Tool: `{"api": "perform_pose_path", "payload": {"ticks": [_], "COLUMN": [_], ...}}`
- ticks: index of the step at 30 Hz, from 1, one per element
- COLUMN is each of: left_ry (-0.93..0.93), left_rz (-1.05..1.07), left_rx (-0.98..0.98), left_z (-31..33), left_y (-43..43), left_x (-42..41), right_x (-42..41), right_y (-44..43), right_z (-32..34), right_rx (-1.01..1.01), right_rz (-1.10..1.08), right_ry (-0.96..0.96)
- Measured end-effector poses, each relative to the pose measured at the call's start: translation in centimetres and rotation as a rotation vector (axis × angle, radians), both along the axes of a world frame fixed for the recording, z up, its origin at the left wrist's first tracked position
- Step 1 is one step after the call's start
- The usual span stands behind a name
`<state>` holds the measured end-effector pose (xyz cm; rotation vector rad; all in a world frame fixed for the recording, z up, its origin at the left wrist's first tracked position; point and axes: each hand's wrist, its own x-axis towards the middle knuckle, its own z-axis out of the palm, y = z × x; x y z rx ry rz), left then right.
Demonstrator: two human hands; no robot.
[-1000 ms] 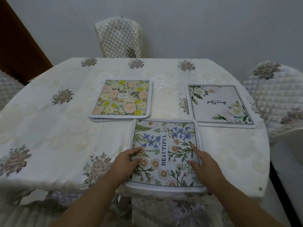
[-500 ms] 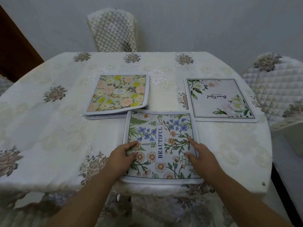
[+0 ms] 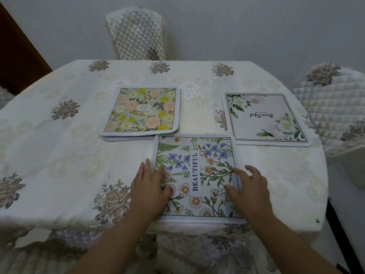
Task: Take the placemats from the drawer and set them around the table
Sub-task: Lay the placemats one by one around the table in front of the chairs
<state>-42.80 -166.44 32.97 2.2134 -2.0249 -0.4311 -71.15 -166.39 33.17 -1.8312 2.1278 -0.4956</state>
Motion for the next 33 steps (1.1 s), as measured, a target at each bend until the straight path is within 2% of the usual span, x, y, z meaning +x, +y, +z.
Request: {"api": "perform_pose_path", "payload": {"ticks": [2,4,7,17,26,33], "left_ry": [-0.006,0.000,-0.049,-0.082,-0.063,-0.051], "left_rz": [-0.133,-0.258,-0.310,-0.218,-0.229,-0.147], "left_rx": [-0.030,-0.036,-0.047,-0.037,-0.060,-0.096], "left_z": [-0.4,-0.8,-2.0,-2.5,-2.8,-3.5], "left_y": [-0.3,-0.3,0.5,0.2,-7.0,-7.0], "left_x": [-1.2,-2.9,-4.3,-1.4,-4.3,-2.2], "right_x": [1.1,2.6,3.8,1.5,4.4,1.0], "right_y": [-0.3,-0.5,0.3,0.3,-8.7,-9.1], "right_z": [0.0,-0.7,-2.4,-2.4,-2.7,-3.7], "right_rx": [-0.031,0.010,0.106,0.150,0.105,0.071], "right_rz": [0.093,0.247,0.352,0.285,0.316,0.192], "right_ry": [0.130,0.159,0.201,0.226,0.181,0.195]}}
